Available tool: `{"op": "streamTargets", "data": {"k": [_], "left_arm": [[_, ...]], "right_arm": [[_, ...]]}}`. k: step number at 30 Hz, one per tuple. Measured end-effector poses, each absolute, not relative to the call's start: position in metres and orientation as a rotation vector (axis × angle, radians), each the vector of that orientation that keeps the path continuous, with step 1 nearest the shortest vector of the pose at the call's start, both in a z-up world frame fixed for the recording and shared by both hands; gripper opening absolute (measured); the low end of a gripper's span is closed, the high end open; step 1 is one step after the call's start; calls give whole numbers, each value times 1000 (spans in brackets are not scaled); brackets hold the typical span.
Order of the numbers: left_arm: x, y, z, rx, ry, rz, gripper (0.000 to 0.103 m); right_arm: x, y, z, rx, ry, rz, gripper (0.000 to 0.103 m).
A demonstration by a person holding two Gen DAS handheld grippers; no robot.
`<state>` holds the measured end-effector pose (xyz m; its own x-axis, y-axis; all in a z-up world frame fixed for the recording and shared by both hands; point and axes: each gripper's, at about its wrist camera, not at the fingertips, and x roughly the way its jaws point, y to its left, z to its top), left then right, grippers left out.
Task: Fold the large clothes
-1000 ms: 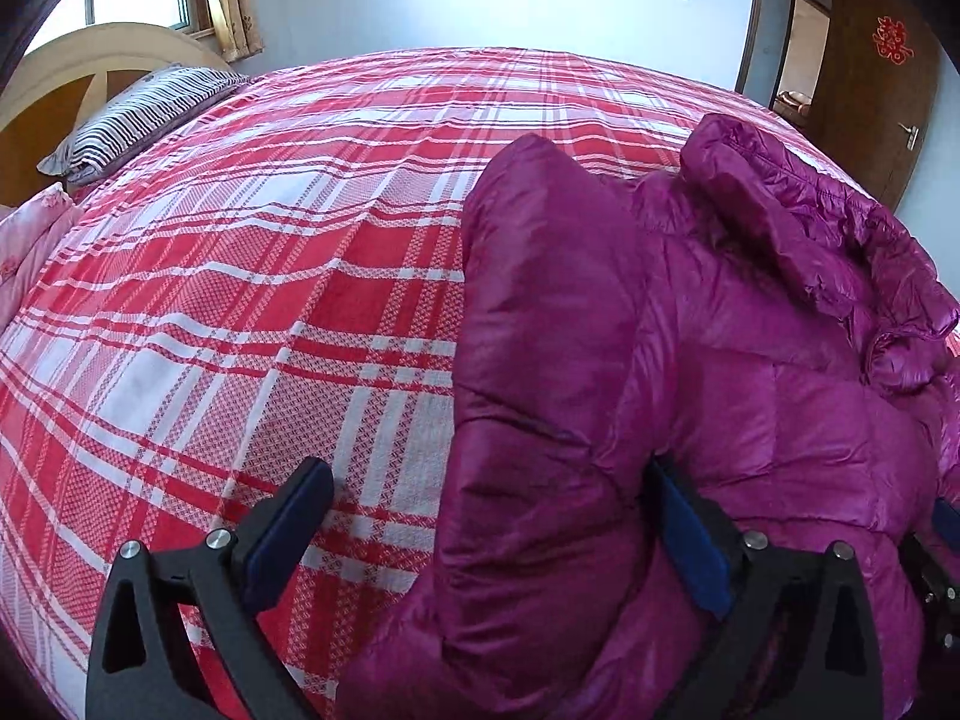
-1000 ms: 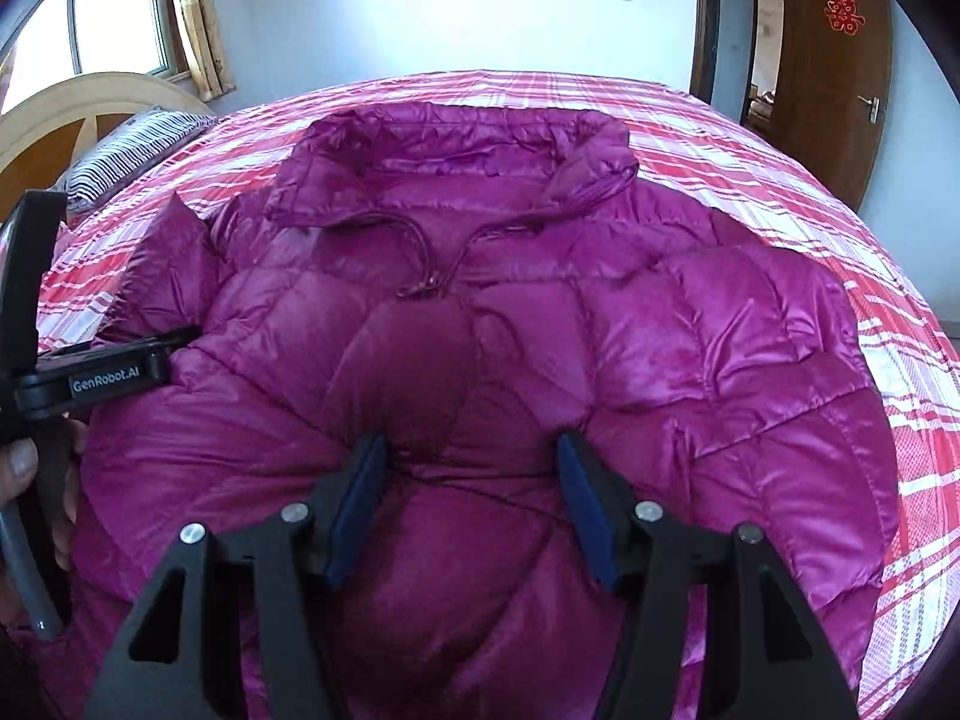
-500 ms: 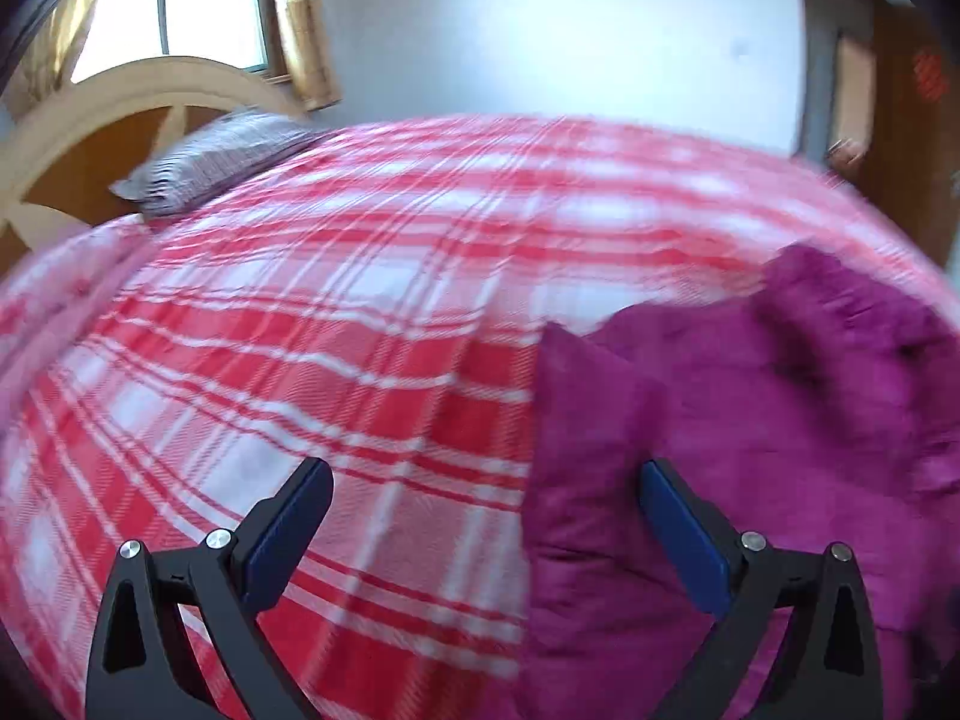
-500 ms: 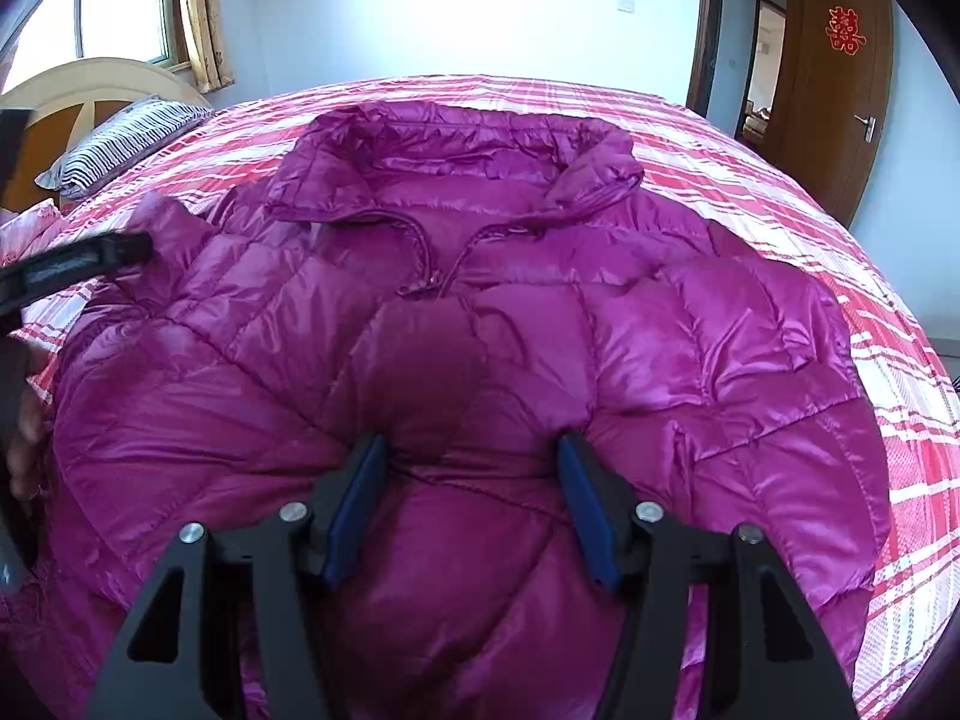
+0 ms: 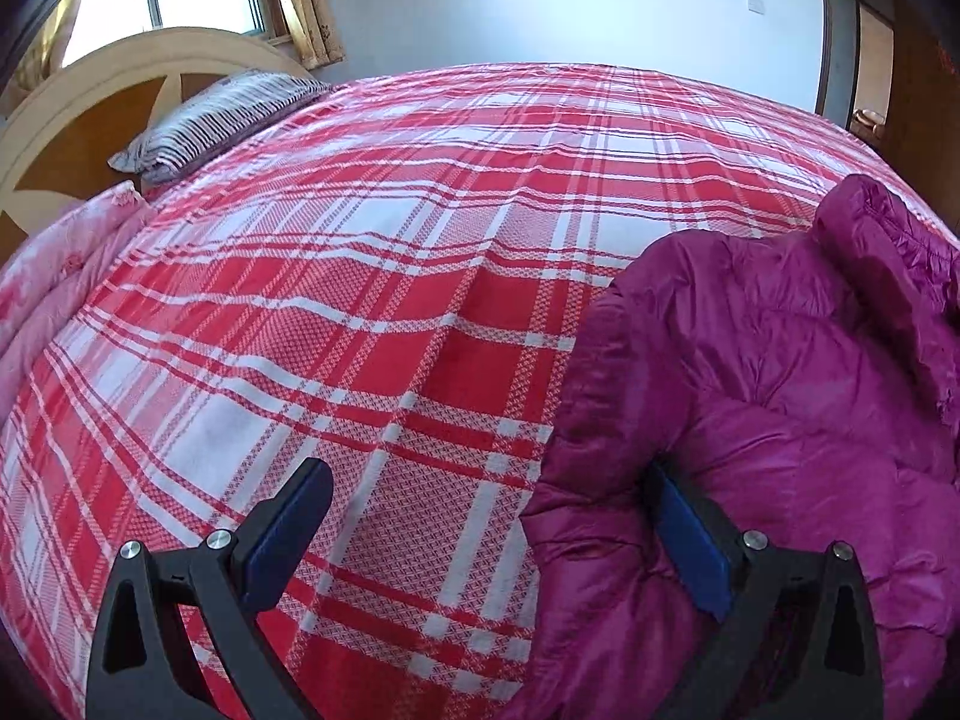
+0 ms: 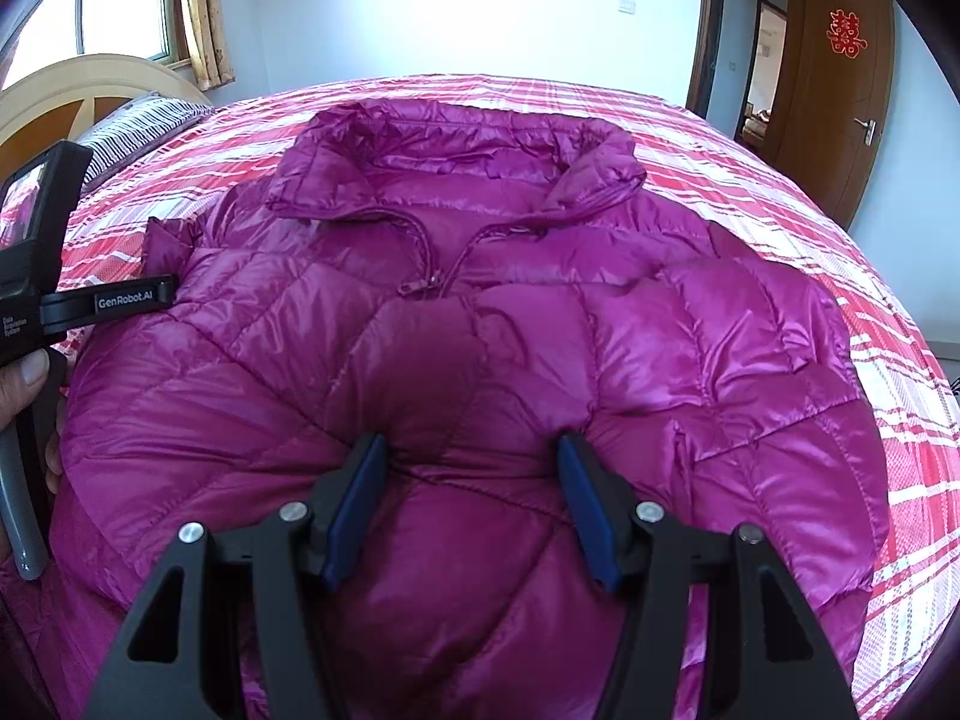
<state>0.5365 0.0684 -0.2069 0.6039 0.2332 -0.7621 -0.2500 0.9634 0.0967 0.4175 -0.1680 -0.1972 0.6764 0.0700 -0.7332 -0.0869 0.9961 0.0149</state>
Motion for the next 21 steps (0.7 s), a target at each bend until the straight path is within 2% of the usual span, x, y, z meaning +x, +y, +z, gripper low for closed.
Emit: {"op": "streamTargets", "data": {"k": [7, 14, 21], "left_arm": [[535, 69, -208, -46, 878, 269, 102], [535, 71, -208, -59, 875, 261, 102], [535, 73, -209, -72, 876, 255, 102]], "right_arm": [[419, -169, -192, -23, 835, 93, 60], [405, -146, -144, 3, 754, 113, 63], [426, -121, -178, -40, 830, 183, 63]]}}
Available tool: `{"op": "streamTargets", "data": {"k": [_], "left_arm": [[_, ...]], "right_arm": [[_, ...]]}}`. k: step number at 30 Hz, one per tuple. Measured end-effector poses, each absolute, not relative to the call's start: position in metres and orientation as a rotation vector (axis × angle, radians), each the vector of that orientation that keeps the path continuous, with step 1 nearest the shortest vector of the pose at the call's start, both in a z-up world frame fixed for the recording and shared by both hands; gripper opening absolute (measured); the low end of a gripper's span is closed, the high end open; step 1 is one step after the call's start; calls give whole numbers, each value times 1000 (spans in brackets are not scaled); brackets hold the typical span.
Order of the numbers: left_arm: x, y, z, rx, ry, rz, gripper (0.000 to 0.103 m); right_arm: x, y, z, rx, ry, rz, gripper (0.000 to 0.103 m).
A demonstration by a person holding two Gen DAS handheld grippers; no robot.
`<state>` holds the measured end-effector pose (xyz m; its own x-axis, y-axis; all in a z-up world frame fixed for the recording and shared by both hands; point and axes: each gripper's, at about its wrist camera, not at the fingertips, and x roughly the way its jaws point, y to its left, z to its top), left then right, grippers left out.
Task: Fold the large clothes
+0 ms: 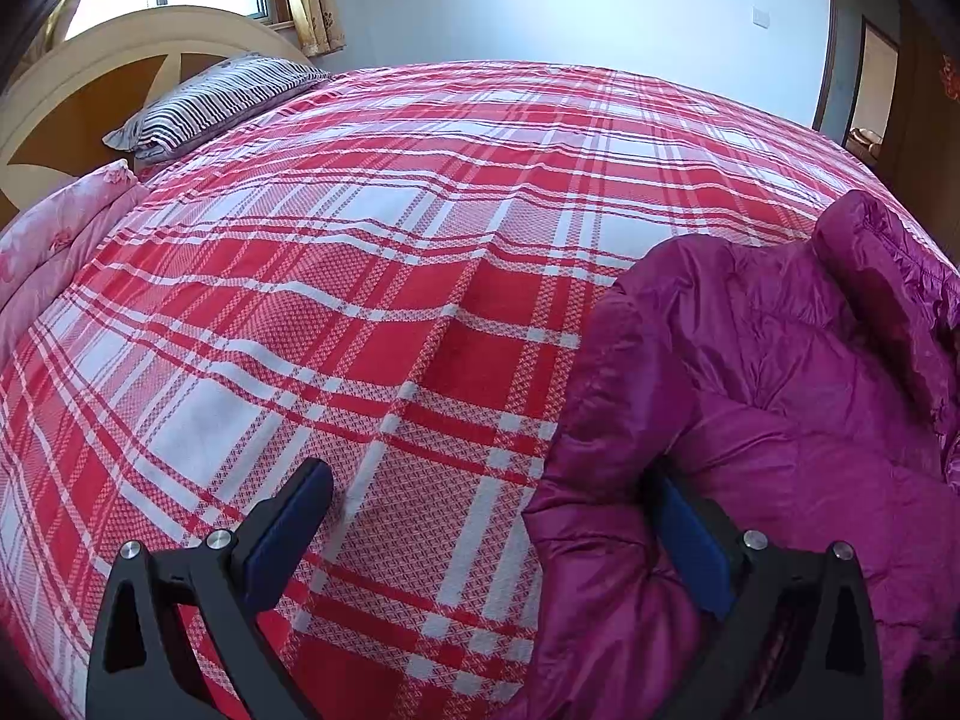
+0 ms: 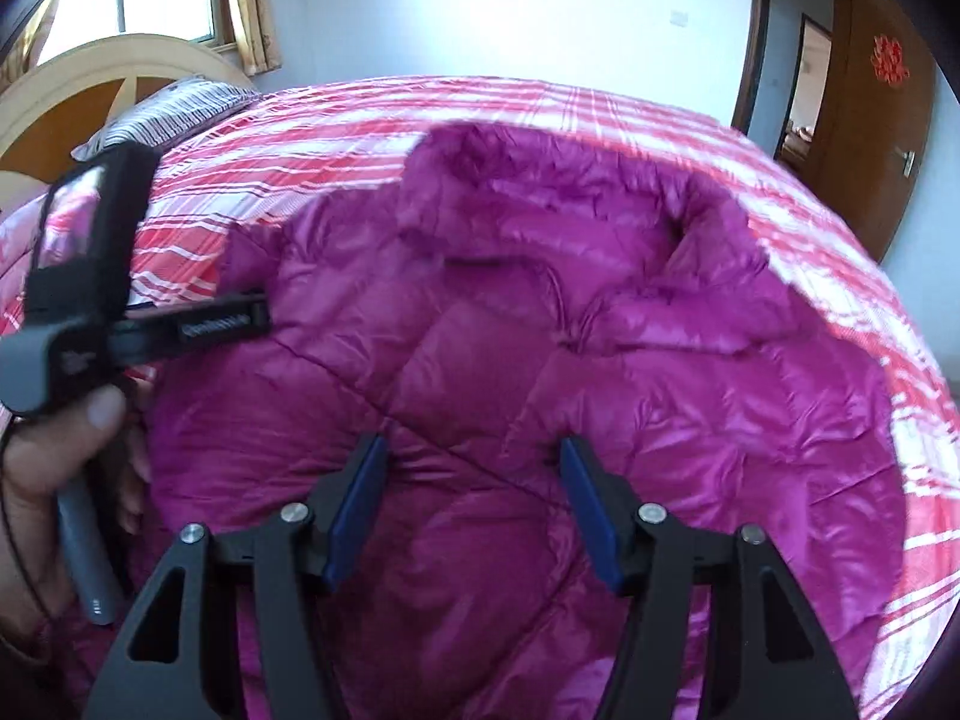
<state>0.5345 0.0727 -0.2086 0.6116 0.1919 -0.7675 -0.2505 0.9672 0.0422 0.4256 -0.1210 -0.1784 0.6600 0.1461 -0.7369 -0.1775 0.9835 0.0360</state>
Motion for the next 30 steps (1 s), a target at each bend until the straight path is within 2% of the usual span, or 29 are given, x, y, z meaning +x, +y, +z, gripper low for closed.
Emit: {"op": "streamTargets", "data": {"k": [30], "left_arm": [[535, 73, -209, -70, 879, 254, 102]], "right_arm": [[428, -122, -197, -22, 833, 167, 67]]}}
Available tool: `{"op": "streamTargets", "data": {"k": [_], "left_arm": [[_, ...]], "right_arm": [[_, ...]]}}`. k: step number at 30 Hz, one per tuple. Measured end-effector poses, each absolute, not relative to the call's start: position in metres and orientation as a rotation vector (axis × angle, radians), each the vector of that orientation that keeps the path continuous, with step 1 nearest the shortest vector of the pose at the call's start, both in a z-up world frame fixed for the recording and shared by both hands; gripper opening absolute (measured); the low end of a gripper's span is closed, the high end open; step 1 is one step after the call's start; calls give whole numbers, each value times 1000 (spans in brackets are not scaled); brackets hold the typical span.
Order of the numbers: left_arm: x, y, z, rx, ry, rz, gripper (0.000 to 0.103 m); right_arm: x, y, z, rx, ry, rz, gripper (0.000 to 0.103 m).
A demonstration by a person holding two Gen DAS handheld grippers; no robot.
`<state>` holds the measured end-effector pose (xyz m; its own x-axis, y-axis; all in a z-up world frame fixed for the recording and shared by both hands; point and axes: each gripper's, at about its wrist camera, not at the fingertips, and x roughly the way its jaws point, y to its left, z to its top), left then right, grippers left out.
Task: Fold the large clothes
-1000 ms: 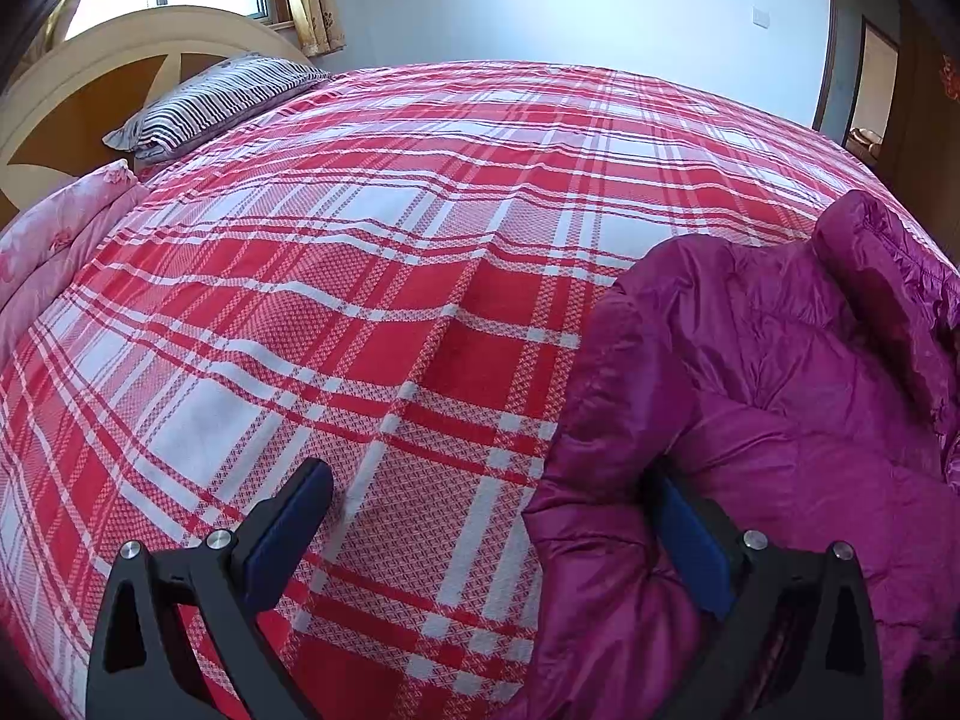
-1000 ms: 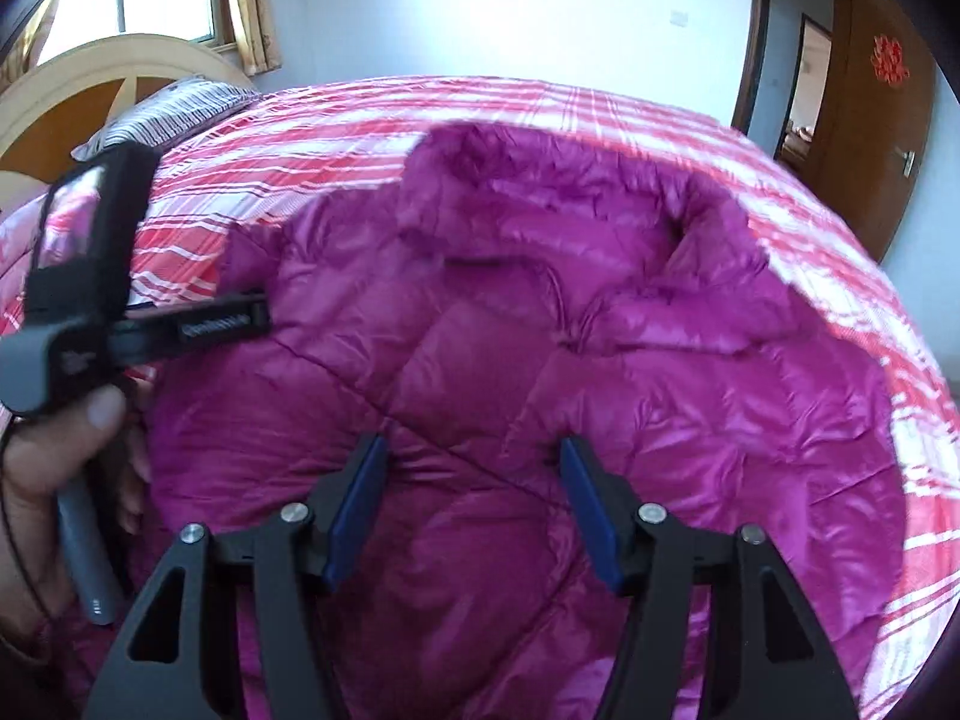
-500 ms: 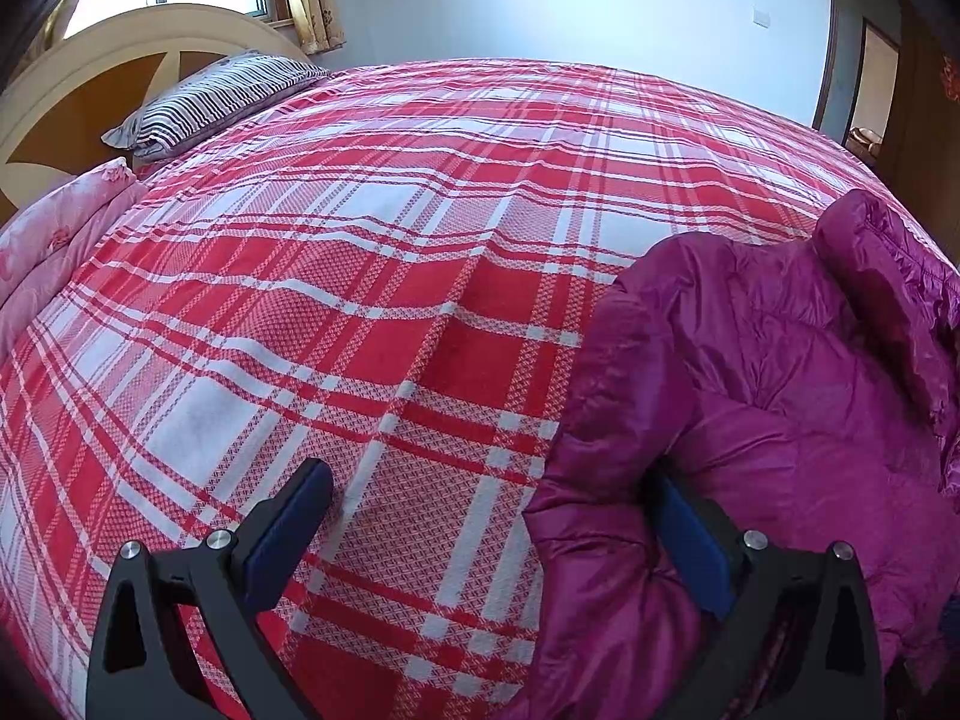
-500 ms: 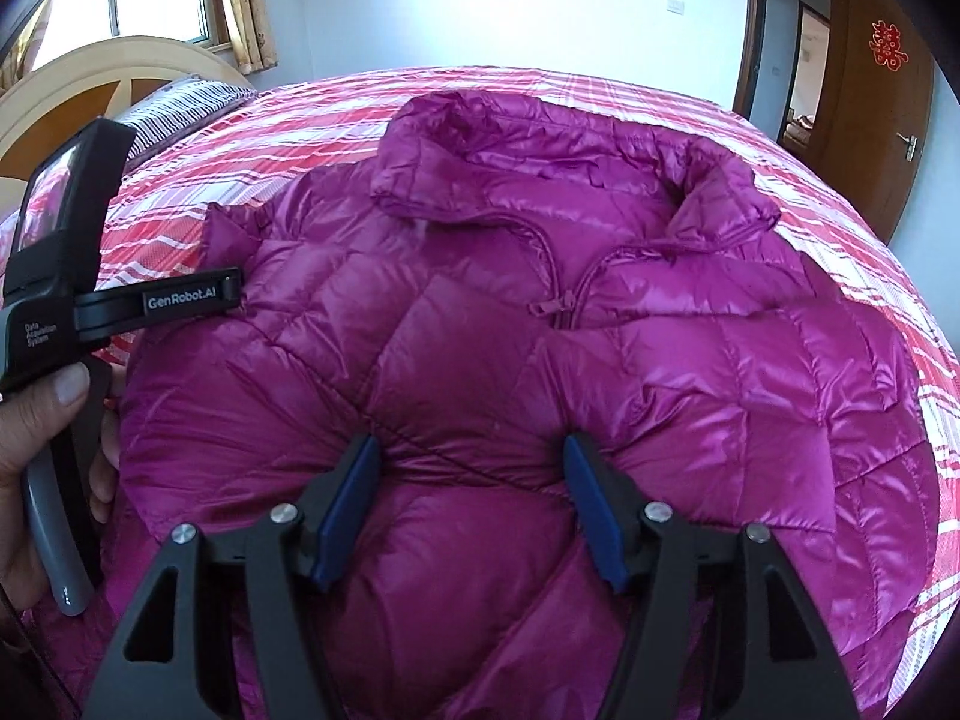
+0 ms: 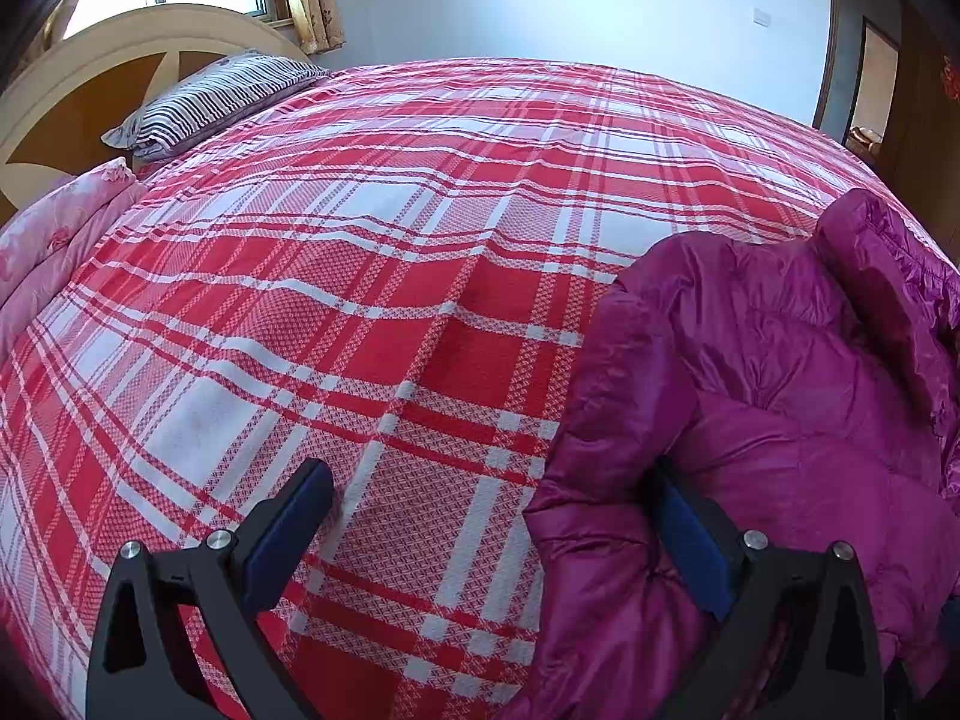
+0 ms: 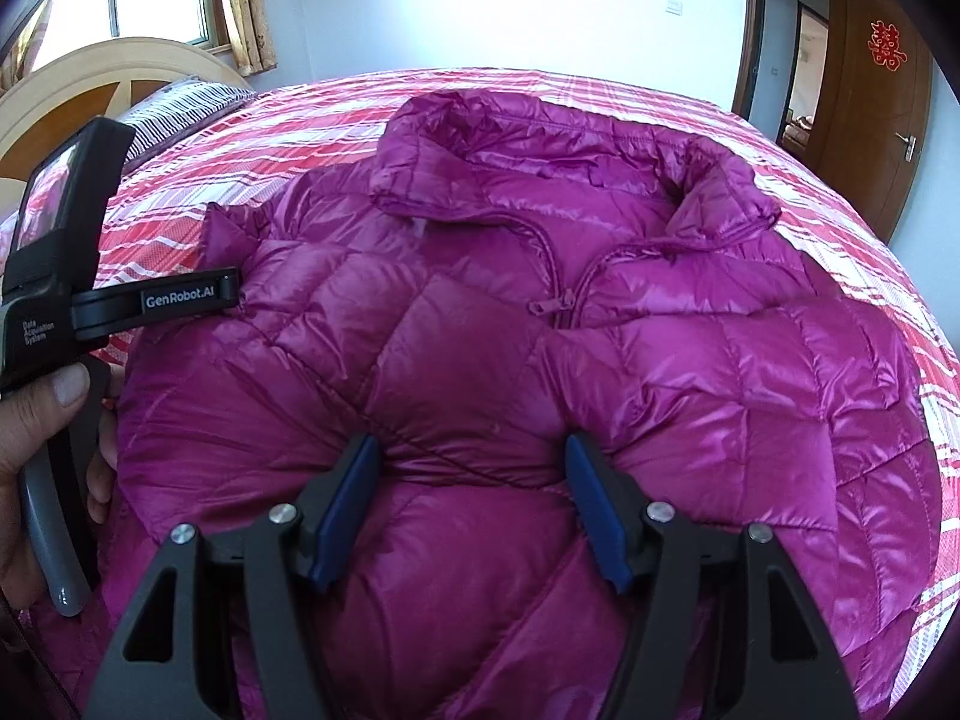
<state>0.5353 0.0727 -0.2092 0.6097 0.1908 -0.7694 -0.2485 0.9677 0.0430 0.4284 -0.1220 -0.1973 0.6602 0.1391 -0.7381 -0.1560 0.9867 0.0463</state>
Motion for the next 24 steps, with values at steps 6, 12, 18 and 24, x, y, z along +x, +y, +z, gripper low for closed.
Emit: {"op": "streamTargets", "data": {"k": [6, 12, 18, 24], "left_arm": [[535, 74, -208, -81, 883, 247, 102], [527, 82, -184, -126, 906, 212, 102], [525, 52, -110, -106, 727, 91, 102], [569, -22, -103, 105, 675, -49, 102]], "right_arm": [[428, -122, -197, -28, 833, 164, 67], [429, -126, -190, -27, 852, 219, 71], [414, -161, -158, 79, 768, 263, 79], [419, -192, -138, 118, 734, 239, 80]]}}
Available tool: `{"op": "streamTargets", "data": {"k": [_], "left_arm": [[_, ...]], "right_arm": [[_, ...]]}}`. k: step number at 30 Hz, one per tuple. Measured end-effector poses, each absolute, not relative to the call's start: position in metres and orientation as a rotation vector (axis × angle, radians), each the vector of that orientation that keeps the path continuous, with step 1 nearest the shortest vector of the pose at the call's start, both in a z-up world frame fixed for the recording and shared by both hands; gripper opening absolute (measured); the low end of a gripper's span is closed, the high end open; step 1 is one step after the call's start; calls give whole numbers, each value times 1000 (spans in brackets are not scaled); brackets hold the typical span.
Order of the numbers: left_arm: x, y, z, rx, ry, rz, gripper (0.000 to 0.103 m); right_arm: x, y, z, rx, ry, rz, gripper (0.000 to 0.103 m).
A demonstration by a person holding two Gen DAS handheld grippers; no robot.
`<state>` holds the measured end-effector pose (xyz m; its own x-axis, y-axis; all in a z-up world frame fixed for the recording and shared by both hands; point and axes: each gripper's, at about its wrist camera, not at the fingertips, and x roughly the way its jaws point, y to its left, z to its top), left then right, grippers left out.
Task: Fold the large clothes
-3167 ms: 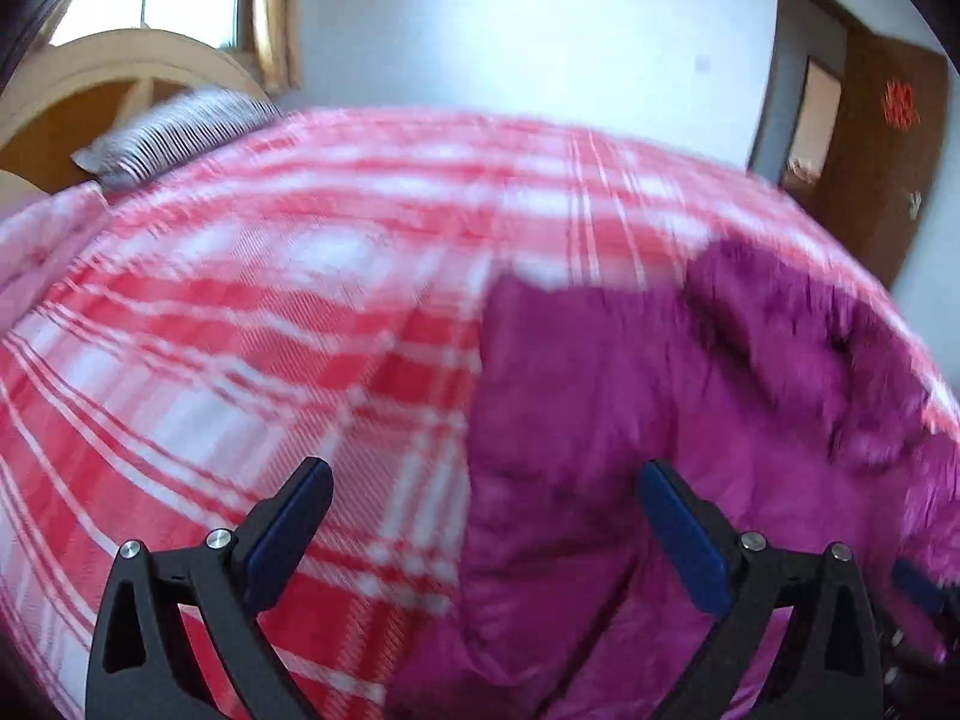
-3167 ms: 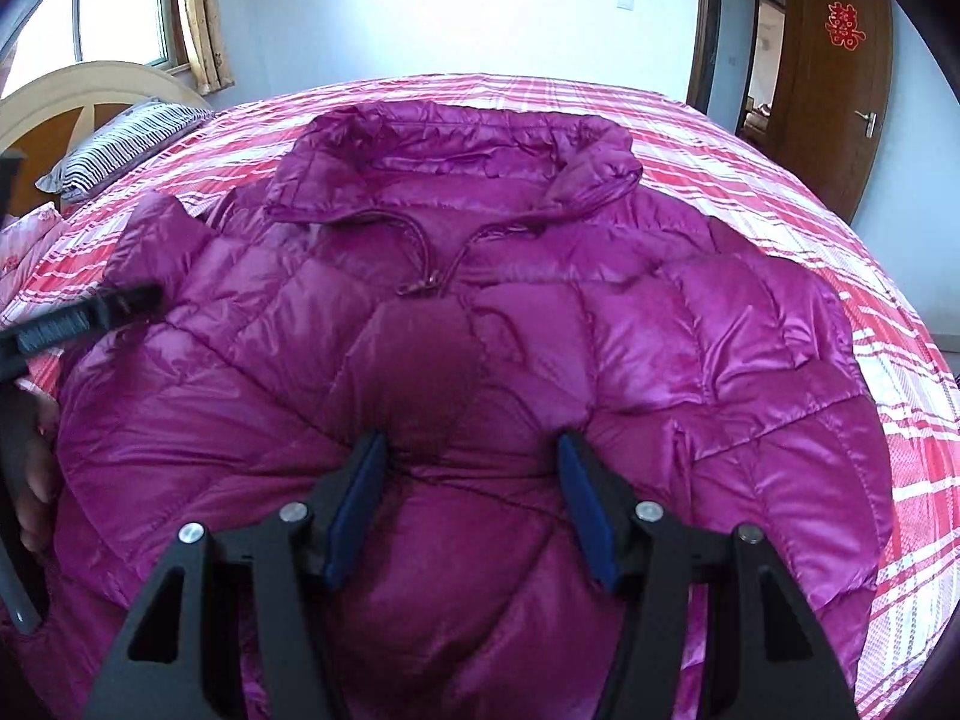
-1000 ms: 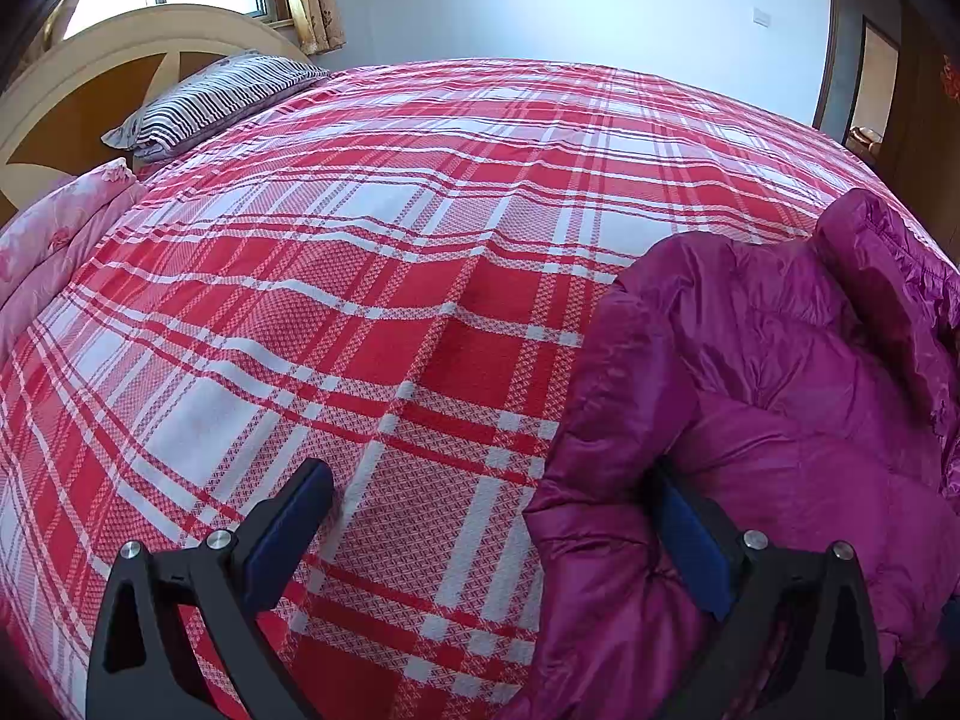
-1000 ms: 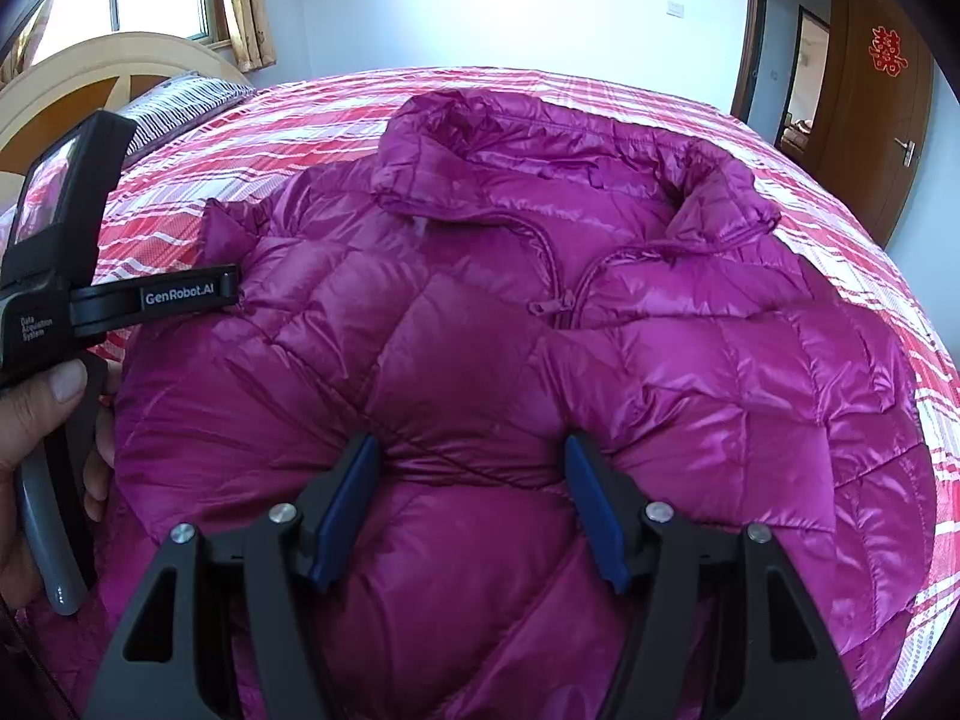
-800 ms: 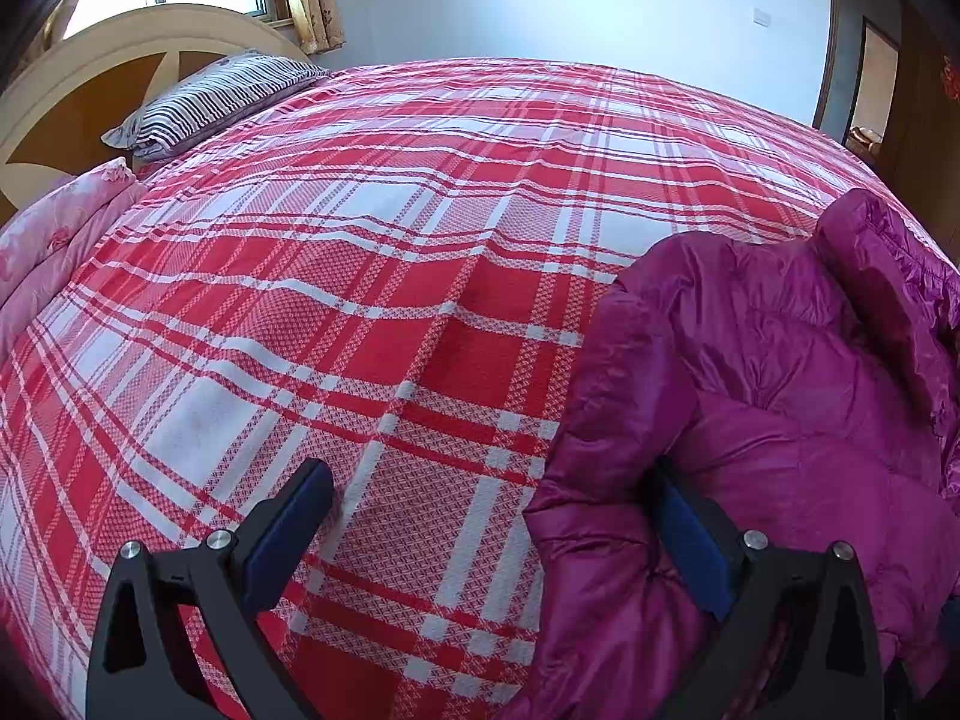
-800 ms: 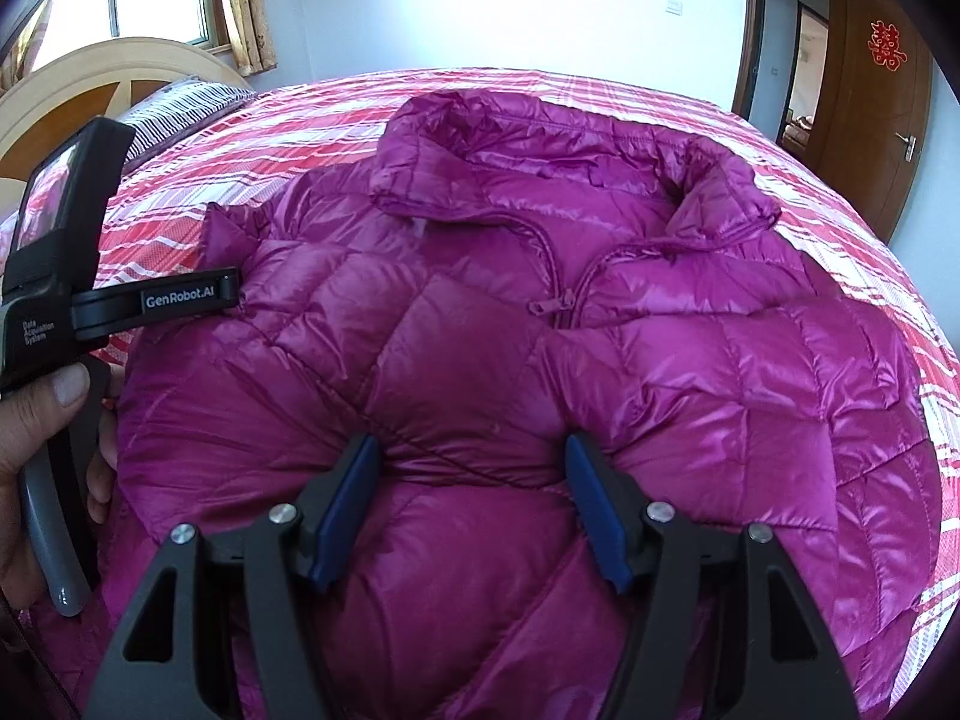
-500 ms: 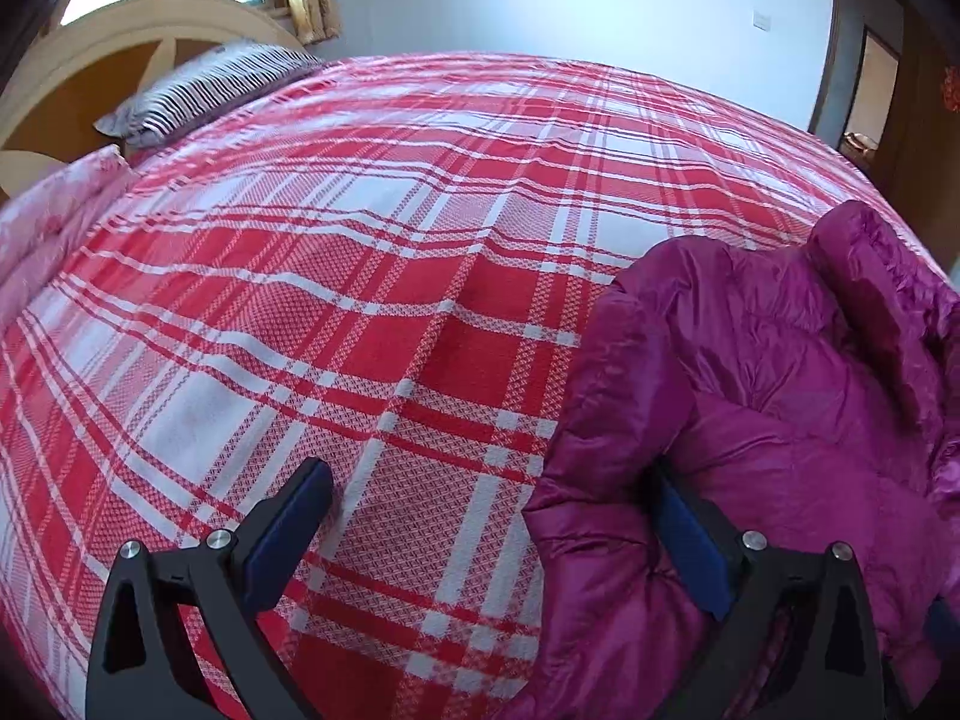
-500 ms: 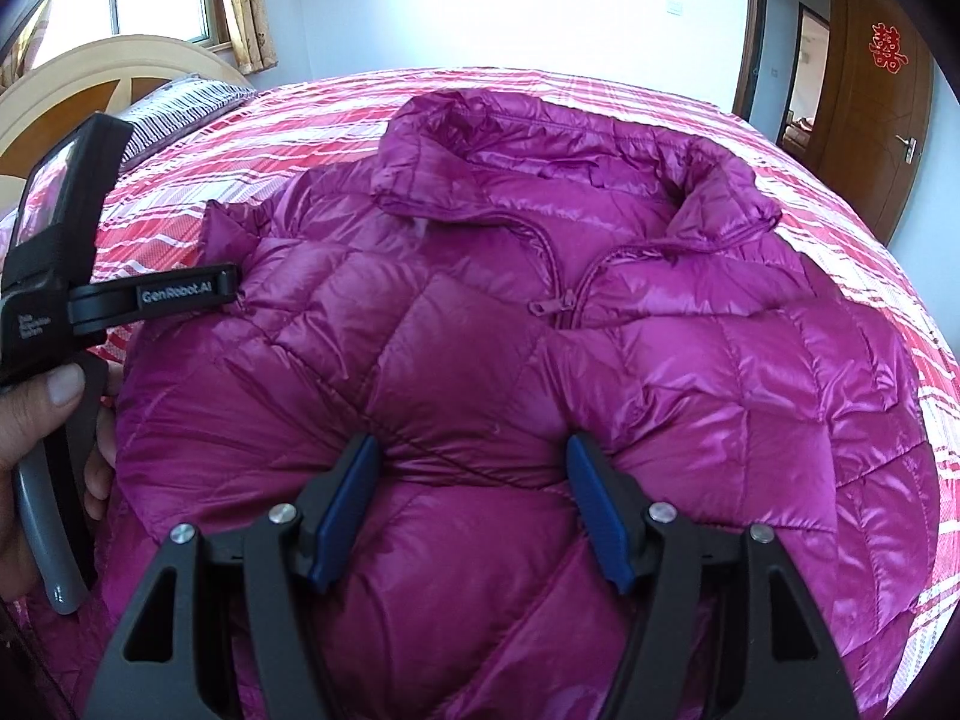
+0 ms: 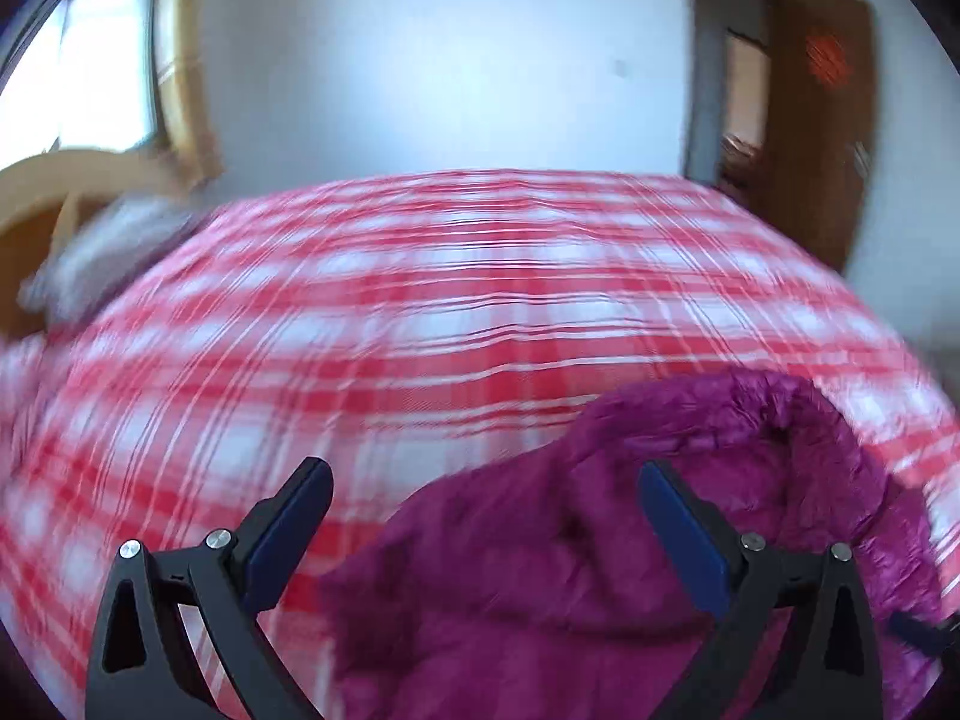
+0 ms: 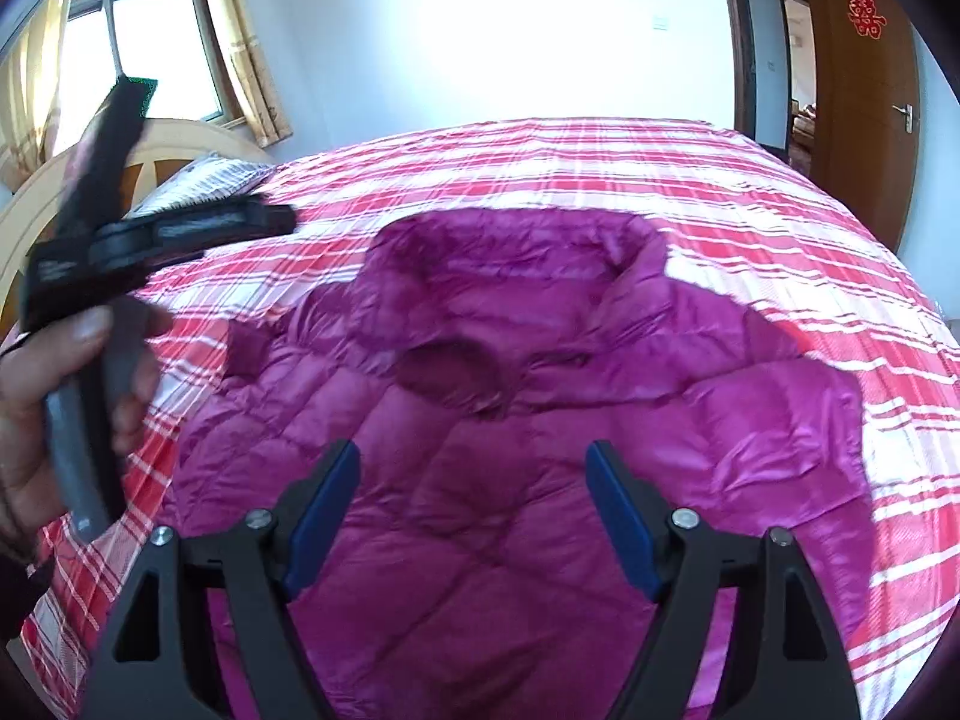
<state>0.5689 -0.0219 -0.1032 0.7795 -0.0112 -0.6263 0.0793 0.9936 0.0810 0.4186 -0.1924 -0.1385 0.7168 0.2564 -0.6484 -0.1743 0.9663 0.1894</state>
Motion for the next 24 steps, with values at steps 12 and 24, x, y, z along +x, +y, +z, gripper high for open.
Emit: {"op": "streamTargets", "data": {"k": [12, 24], "left_arm": [[631, -42, -140, 199, 769, -155, 49], [613, -51, -131, 271, 714, -295, 10]], "right_arm": [[503, -275, -111, 168, 782, 124, 80], [600, -250, -141, -39, 956, 125, 15]]}}
